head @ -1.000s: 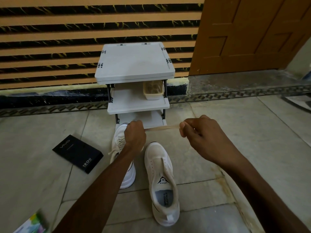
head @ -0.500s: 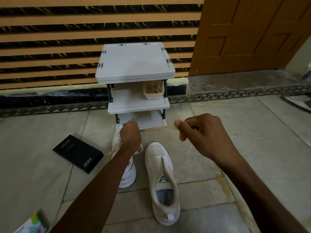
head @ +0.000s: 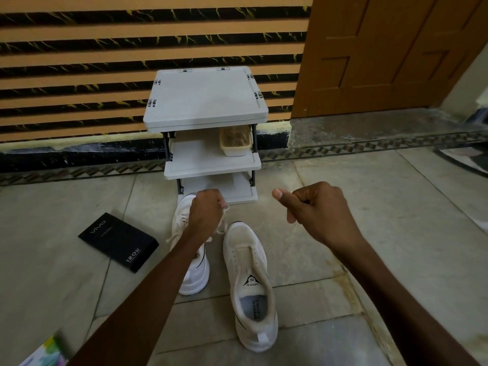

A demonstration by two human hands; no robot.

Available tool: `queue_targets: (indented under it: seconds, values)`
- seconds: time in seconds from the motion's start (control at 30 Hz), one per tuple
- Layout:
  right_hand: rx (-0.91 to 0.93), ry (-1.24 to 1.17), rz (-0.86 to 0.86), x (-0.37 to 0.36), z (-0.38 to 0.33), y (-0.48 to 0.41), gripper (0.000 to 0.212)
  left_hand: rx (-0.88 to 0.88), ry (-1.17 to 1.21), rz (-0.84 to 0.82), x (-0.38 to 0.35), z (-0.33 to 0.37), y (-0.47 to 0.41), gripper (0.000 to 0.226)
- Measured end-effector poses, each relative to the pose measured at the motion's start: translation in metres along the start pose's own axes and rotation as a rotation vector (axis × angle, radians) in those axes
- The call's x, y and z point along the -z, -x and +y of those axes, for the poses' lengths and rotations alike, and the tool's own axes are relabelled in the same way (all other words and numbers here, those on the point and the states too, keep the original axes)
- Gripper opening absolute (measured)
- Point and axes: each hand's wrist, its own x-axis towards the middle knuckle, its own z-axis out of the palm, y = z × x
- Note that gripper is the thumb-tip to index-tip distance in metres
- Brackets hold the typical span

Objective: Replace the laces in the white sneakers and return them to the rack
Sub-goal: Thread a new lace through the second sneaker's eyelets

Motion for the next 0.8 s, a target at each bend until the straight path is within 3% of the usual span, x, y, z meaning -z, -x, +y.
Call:
queue_targets:
  seconds: [0.1, 0.23, 0.33, 0.43, 0.5, 0.57, 0.63, 0.7, 0.73, 0.8]
  values:
    - [-0.049, 0.003, -0.009, -0.014, 0.019, -0.005, 0.05, -0.129, 0.218, -0.04, 0.011, 0.031, 0.004, 0.021]
    - [-0.112, 0.01, 0.008, -0.022, 0.035, -0.013, 0.013, -0.308, 0.307, -0.036, 0.033, 0.074, 0.018, 0.008]
    - [-0.082, -0.03, -0.03, -0.019, 0.039, -0.016, 0.029, -0.473, 0.318, -0.149, 0.052, 0.102, 0.026, 0.006]
    - [0.02, 0.011, -0.05, -0.011, 0.037, -0.017, 0.006, -0.569, 0.319, -0.225, 0.061, 0.12, 0.033, 0.007]
    - [0.015, 0.071, -0.054, -0.008, 0.042, -0.017, 0.024, -0.589, 0.328, -0.196, 0.059, 0.124, 0.035, 0.007]
    - [-0.075, 0.268, -0.123, -0.003, 0.048, -0.017, 0.022, -0.572, 0.326, -0.116, 0.054, 0.123, 0.034, 0.008]
    - [-0.2, 0.562, -0.279, 0.002, 0.056, -0.015, 0.02, -0.529, 0.317, -0.062, 0.047, 0.118, 0.034, 0.009]
    - [-0.276, 0.744, -0.478, 0.004, 0.064, -0.012, 0.038, -0.496, 0.318, -0.047, 0.042, 0.111, 0.034, 0.011]
    - [-0.268, 0.748, -0.516, 0.003, 0.068, -0.011, 0.045, -0.478, 0.324, -0.052, 0.039, 0.108, 0.035, 0.013]
    - [-0.166, 0.597, -0.438, -0.002, 0.071, -0.009, 0.052, -0.443, 0.35, -0.069, 0.035, 0.101, 0.036, 0.015]
